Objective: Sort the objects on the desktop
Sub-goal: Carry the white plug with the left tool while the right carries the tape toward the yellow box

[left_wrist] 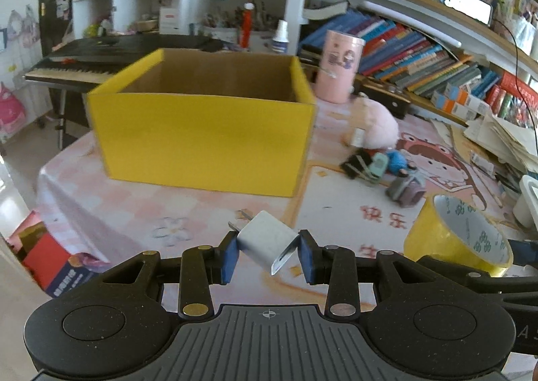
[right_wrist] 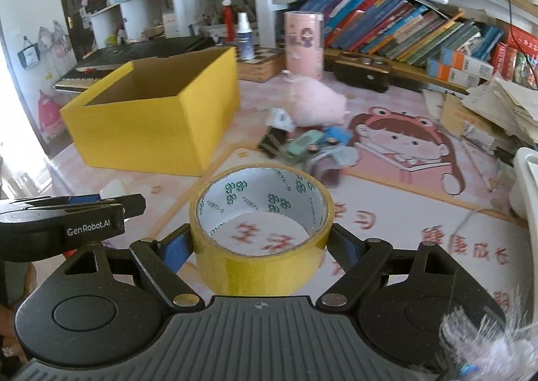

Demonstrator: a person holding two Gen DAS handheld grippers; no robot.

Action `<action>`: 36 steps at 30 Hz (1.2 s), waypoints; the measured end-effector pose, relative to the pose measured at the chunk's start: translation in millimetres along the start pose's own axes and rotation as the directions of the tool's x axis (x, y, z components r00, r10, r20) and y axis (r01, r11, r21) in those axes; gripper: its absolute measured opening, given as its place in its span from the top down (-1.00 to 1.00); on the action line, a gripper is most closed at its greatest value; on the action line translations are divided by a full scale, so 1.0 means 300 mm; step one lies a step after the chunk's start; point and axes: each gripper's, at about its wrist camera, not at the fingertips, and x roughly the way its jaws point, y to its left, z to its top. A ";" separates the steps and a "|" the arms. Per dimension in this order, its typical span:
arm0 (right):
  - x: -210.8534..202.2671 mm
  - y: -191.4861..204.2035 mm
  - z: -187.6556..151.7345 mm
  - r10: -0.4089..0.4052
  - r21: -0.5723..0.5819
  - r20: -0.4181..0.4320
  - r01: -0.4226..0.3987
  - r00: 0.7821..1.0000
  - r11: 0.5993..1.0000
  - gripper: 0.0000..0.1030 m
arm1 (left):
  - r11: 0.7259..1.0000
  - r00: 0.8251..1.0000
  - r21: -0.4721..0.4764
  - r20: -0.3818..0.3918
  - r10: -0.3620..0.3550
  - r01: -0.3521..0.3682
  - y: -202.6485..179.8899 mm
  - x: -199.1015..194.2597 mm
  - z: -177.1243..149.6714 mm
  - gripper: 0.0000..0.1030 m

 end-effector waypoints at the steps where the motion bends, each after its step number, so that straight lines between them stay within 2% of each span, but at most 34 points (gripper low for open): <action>1: -0.003 0.028 -0.006 0.006 -0.003 0.001 -0.006 1.000 1.000 -0.62 | 1.000 1.000 -0.002 0.002 0.004 -0.004 0.023 -0.012 -0.005 0.30; 20: -0.002 0.477 -0.086 0.139 -0.053 -0.012 -0.140 0.990 0.989 -0.62 | 0.990 0.991 -0.063 0.038 0.127 -0.124 0.418 -0.202 -0.088 0.30; 26: -0.013 0.544 -0.084 0.145 -0.075 -0.007 -0.145 0.989 0.987 -0.62 | 0.990 0.991 -0.076 0.050 0.125 -0.121 0.463 -0.217 -0.088 0.30; 36: -0.016 0.562 -0.078 0.114 -0.068 -0.006 -0.114 0.994 0.991 -0.62 | 0.995 0.994 -0.059 0.067 0.089 -0.085 0.477 -0.215 -0.078 0.30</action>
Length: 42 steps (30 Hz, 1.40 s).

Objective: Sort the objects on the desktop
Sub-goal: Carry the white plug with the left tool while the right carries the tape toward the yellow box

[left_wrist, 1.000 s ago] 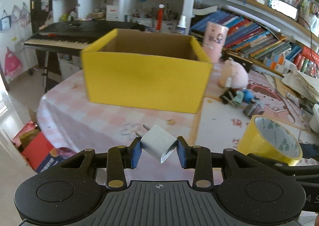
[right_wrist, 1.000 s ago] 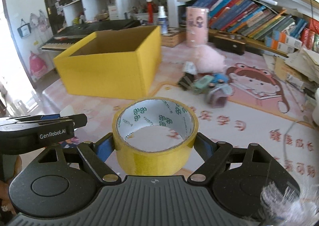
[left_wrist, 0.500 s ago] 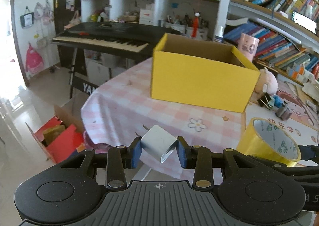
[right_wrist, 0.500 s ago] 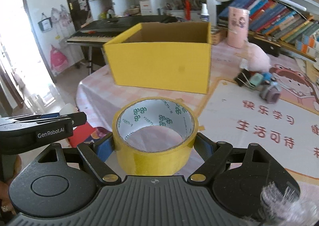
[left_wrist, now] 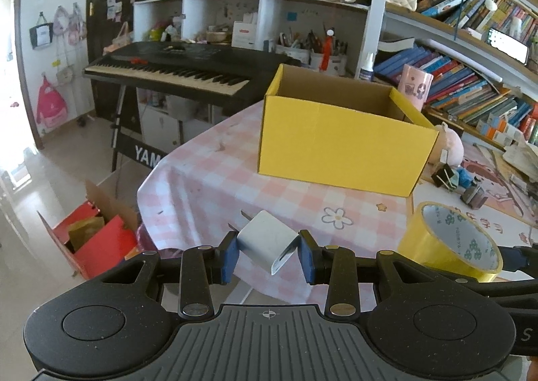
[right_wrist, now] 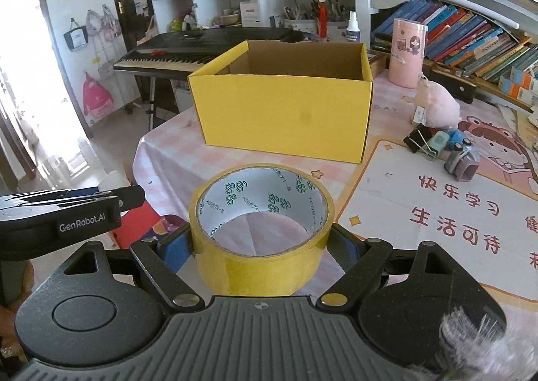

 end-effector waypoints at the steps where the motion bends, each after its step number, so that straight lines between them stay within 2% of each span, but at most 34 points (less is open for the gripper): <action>1: 0.000 0.000 0.001 -0.004 0.002 0.002 0.004 1.000 1.000 -0.62 | 1.000 1.000 0.004 0.002 -0.004 0.004 0.000 0.001 0.002 0.30; 14: 0.005 0.001 0.036 -0.034 0.001 0.029 0.034 0.999 0.999 -0.62 | 0.999 0.999 0.038 0.033 -0.035 0.033 -0.014 0.016 0.044 0.30; 21: 0.002 -0.010 0.089 -0.054 -0.009 0.098 0.055 0.994 0.998 -0.62 | 0.999 0.996 0.018 0.086 -0.032 0.031 -0.014 0.016 0.101 0.30; 31: 0.042 -0.031 0.258 -0.035 -0.060 0.223 0.049 0.974 0.997 -0.62 | 1.000 0.981 0.025 0.193 -0.005 0.000 -0.035 0.058 0.248 0.30; 37: 0.101 -0.057 0.371 0.000 -0.131 0.278 0.038 0.961 0.991 -0.62 | 1.000 0.978 0.022 0.209 0.011 -0.016 -0.072 0.139 0.330 0.30; 42: 0.162 -0.094 0.438 0.026 -0.175 0.283 0.025 0.959 0.984 -0.62 | 0.999 0.978 0.018 0.208 0.031 -0.035 -0.109 0.212 0.389 0.30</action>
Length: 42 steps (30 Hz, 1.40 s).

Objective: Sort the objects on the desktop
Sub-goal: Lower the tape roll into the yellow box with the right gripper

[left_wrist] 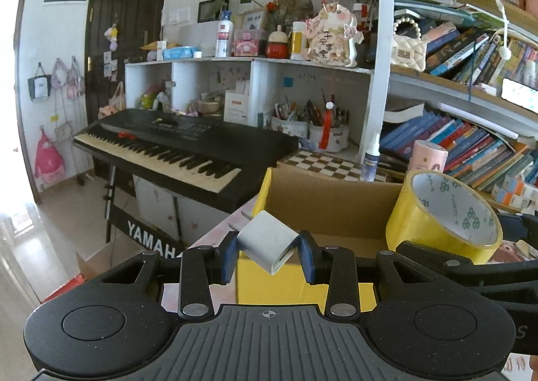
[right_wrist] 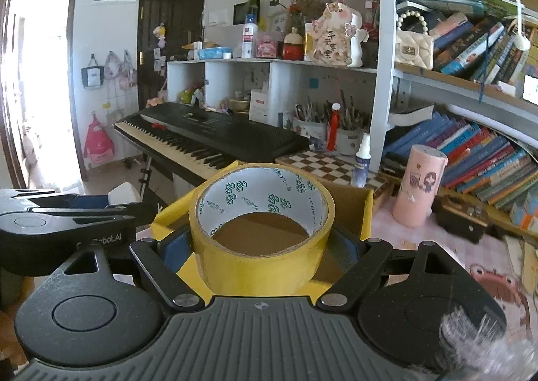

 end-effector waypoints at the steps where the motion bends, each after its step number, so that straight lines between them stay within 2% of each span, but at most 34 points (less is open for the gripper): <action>1: 0.017 -0.015 0.006 0.007 -0.003 -0.003 -0.007 1.000 1.000 -0.62 | 1.000 1.000 -0.001 -0.001 0.004 -0.004 -0.009 0.015 0.008 0.30; 9: 0.145 -0.124 0.036 0.052 -0.024 -0.048 -0.054 0.997 0.998 -0.62 | 1.000 0.999 0.008 -0.038 0.028 -0.028 -0.064 0.132 0.032 0.30; 20: 0.308 -0.206 0.023 0.109 -0.114 -0.155 -0.127 0.982 0.985 -0.62 | 0.999 0.984 0.040 -0.176 0.031 -0.025 -0.113 0.311 0.017 0.30; 27: 0.435 -0.199 0.005 0.120 -0.271 -0.305 -0.207 0.945 0.940 -0.62 | 0.997 0.970 0.077 -0.240 0.031 -0.013 -0.145 0.380 -0.003 0.30; 32: 0.498 -0.215 0.030 0.168 -0.291 -0.364 -0.283 0.916 0.914 -0.62 | 0.996 0.959 0.087 -0.280 0.047 -0.023 -0.151 0.424 -0.006 0.30; 36: 0.541 -0.225 0.046 0.218 -0.284 -0.413 -0.353 0.884 0.892 -0.63 | 0.995 0.953 0.092 -0.297 0.053 -0.027 -0.155 0.449 -0.005 0.30; 42: 0.556 -0.226 0.055 0.240 -0.297 -0.436 -0.390 0.868 0.871 -0.62 | 0.996 0.947 0.088 -0.317 0.055 -0.029 -0.157 0.470 -0.012 0.30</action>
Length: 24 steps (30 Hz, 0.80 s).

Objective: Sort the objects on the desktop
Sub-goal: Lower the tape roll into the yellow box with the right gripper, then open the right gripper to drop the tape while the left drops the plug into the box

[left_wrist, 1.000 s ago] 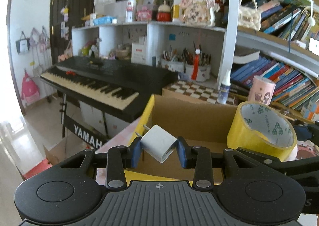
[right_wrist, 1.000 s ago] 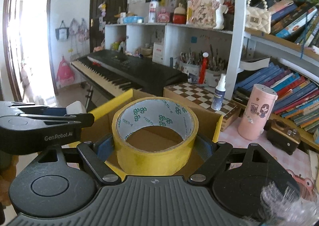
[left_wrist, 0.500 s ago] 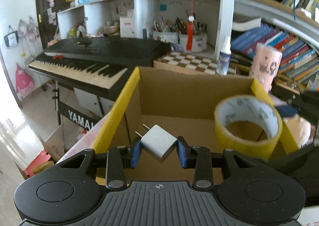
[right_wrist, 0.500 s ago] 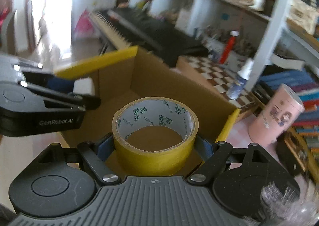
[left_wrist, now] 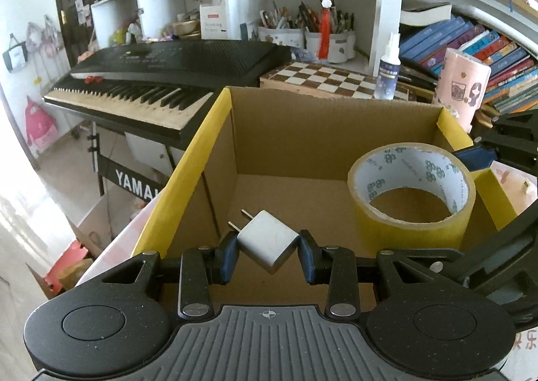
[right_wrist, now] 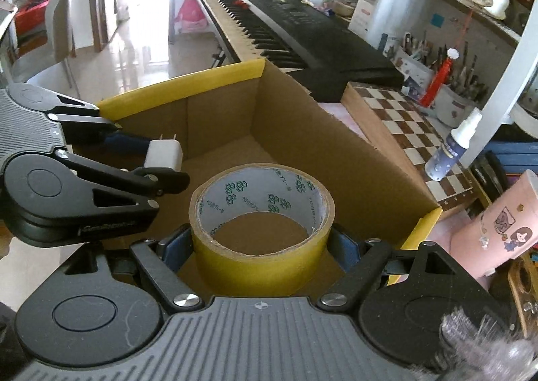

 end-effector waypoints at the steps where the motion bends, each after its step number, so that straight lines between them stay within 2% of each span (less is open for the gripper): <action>1: 0.002 -0.003 -0.001 0.009 0.005 -0.005 -0.009 1.000 1.000 -0.62 | 1.000 1.000 0.001 -0.004 0.002 -0.002 -0.001 0.004 0.002 0.30; 8: 0.028 -0.049 -0.019 0.097 0.116 -0.044 -0.092 0.994 0.989 -0.63 | 1.000 0.999 -0.002 -0.033 -0.001 0.001 -0.003 0.023 0.008 0.28; 15: 0.024 -0.046 -0.021 0.107 0.112 -0.041 -0.101 0.993 0.989 -0.63 | 1.000 0.999 -0.021 -0.038 -0.015 0.014 -0.001 0.024 0.014 0.13; 24: 0.023 -0.046 -0.021 0.097 0.114 -0.034 -0.093 0.995 0.989 -0.69 | 1.000 1.000 -0.019 0.007 -0.017 0.017 -0.005 -0.009 0.015 -0.04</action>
